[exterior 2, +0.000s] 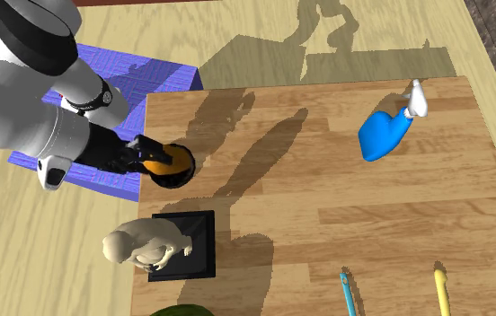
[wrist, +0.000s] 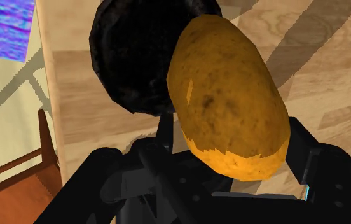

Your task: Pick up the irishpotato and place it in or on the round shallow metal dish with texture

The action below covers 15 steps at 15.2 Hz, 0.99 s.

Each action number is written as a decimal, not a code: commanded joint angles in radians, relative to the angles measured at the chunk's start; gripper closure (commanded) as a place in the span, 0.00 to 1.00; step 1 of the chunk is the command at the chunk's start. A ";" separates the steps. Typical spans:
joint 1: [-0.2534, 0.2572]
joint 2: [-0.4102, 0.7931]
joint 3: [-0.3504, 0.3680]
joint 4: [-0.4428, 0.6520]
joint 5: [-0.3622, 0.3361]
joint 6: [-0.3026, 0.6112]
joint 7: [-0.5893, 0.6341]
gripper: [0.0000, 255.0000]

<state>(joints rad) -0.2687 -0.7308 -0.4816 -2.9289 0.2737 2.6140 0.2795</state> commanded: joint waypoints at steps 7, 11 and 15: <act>0.036 0.038 -0.039 -0.023 0.023 0.066 -0.039 1.00; 0.035 0.037 -0.038 -0.024 0.022 0.066 -0.039 0.00; 0.034 0.035 -0.036 -0.025 0.021 0.064 -0.037 0.00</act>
<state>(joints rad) -0.2351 -0.6962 -0.5179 -2.9536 0.2950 2.6786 0.2423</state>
